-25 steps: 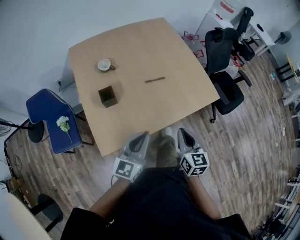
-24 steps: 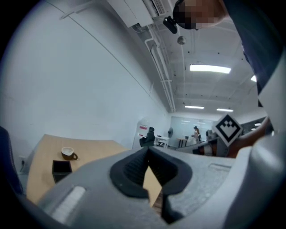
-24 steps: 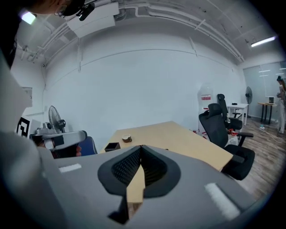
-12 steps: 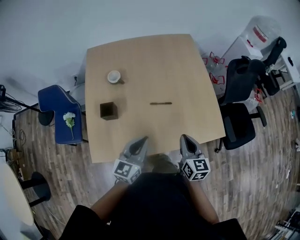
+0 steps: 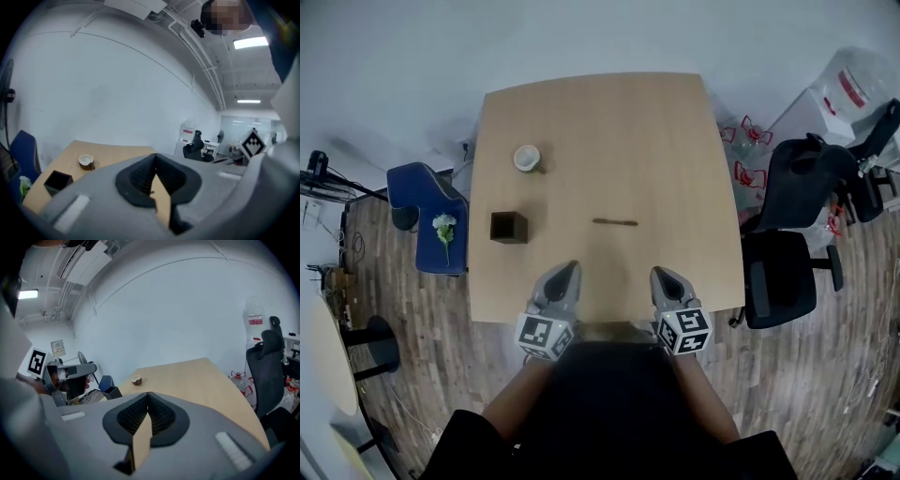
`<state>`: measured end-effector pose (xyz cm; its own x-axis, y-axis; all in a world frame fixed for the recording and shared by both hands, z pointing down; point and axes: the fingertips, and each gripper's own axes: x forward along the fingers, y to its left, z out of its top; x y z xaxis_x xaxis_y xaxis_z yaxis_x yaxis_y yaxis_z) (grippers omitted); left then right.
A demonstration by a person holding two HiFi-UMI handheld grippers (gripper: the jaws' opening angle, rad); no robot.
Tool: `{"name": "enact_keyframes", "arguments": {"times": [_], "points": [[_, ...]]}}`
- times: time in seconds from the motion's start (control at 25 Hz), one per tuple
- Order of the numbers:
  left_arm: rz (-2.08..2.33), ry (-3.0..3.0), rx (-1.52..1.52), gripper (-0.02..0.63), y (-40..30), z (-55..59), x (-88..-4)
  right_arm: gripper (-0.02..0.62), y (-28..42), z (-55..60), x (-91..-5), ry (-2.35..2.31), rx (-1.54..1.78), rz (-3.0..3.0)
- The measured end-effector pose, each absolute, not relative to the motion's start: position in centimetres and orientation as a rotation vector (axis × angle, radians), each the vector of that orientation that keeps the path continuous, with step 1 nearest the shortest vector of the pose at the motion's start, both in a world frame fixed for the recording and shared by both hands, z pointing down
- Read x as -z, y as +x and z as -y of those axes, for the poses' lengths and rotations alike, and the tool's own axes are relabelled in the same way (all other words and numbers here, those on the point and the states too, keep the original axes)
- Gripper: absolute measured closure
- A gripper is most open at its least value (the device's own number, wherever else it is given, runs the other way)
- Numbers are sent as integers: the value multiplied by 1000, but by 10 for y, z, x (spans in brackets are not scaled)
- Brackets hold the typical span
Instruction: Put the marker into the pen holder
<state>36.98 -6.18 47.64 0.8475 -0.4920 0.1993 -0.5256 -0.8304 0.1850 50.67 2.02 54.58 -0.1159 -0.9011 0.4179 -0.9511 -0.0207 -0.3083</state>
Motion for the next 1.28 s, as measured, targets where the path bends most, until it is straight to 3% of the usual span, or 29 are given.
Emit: {"name": "enact_keyframes", "arguments": {"times": [0.32, 0.72, 0.96, 1.28], "points": [[865, 2755, -257, 602, 402, 63, -497, 584, 532, 28, -603, 1634, -783, 2191], [988, 2679, -258, 603, 373, 83, -519, 583, 518, 101, -674, 1314, -675, 2158], [1061, 2604, -221, 601, 341, 91, -513, 523, 507, 137, -725, 1091, -620, 2059], [1164, 2572, -199, 601, 315, 98, -511, 497, 485, 166, -778, 789, -510, 1971]]}}
